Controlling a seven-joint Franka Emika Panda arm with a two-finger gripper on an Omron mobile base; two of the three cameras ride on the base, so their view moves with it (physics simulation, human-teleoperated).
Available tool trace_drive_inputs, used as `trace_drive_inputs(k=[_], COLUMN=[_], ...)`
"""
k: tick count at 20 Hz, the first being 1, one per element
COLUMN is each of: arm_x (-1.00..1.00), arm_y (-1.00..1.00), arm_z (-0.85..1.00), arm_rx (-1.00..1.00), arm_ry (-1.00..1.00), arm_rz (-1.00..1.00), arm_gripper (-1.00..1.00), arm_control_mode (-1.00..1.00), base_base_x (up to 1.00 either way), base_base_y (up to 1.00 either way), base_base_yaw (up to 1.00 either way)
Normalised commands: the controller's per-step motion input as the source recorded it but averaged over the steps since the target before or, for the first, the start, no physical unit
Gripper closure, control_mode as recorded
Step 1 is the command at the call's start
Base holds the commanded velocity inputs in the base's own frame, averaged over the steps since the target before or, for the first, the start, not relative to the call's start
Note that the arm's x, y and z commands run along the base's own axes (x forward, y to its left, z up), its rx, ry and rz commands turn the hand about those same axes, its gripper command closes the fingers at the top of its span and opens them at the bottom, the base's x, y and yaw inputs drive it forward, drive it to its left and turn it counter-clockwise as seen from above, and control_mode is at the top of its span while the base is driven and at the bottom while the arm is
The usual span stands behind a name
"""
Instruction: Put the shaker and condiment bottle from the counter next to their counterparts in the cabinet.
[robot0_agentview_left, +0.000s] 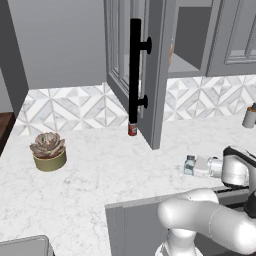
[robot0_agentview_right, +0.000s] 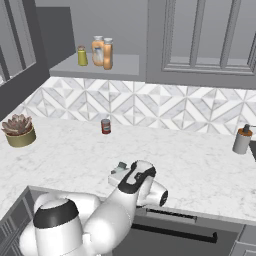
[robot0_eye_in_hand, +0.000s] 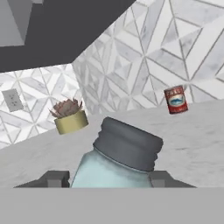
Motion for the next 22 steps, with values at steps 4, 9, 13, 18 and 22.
trace_drive_inputs(k=[4,9,13,18,22], arm_x=[0.25,0.53,0.08,-0.37,-0.23], arm_y=[-0.08,0.0,-0.03,-0.14,0.0], arm_z=[1.0,1.0,0.98,0.8,0.92], arm_rx=[-0.31,-0.36,-0.3,-0.12,-0.08], arm_ry=[-0.5,-0.4,-0.41,-0.33,-0.3], arm_rz=[0.0,0.0,-0.01,-0.05,-0.02], arm_gripper=[1.0,1.0,1.0,1.0,1.0], arm_control_mode=[-1.0,-1.0,-1.0,-1.0,-1.0], base_base_x=[0.0,0.0,0.0,0.0,0.0], base_base_y=[0.0,0.0,0.0,0.0,0.0], base_base_yaw=[0.0,0.0,0.0,0.0,0.0])
